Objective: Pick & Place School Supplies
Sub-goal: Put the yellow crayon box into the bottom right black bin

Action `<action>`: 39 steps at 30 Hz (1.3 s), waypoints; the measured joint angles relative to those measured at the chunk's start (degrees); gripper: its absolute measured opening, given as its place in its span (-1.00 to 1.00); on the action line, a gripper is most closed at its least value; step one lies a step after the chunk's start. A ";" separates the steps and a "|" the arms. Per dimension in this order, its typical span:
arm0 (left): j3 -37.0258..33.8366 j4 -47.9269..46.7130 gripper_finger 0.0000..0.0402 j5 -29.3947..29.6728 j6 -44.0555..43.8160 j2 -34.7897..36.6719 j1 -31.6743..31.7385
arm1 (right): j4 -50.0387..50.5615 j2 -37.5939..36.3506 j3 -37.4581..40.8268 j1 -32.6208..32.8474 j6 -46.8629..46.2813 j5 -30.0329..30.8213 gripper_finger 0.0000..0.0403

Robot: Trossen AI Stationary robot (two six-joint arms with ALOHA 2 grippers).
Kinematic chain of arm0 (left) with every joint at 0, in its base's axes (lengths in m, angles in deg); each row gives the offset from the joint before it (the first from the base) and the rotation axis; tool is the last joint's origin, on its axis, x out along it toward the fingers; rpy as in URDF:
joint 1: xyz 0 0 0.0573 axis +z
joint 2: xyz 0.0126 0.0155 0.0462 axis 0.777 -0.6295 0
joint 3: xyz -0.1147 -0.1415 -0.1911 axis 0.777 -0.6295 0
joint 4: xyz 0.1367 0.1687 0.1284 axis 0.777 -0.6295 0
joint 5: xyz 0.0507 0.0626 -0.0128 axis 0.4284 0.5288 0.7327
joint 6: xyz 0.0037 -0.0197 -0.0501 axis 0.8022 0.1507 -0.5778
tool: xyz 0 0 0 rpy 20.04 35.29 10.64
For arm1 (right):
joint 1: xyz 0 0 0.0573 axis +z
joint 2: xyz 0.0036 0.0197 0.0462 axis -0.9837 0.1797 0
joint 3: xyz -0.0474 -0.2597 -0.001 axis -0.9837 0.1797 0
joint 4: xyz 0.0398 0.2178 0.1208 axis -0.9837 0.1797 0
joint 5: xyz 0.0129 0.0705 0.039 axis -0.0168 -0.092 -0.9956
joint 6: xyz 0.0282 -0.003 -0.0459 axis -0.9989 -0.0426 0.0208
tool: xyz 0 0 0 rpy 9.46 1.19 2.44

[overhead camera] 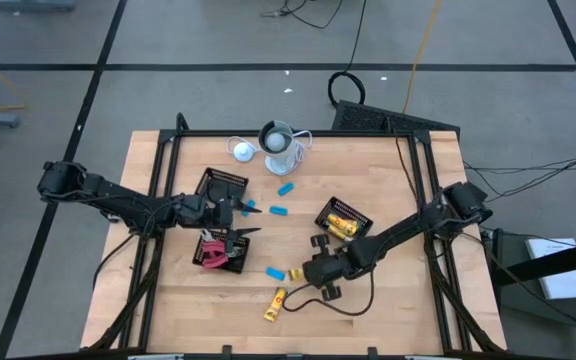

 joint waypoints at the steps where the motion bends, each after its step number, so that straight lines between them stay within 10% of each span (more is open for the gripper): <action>1: 0.00 0.00 0.13 0.02 0.00 0.01 0.00 | 0.30 -0.59 0.00 -0.12 0.06 0.83 -0.88; 20: 0.00 -0.07 0.13 -0.03 0.37 0.00 0.00 | 22.01 -14.47 -0.59 -6.96 -9.44 17.53 -0.89; 39: 0.00 -0.49 0.13 -0.03 0.24 0.00 0.00 | 26.64 -14.49 6.98 -10.62 -25.54 11.53 -0.88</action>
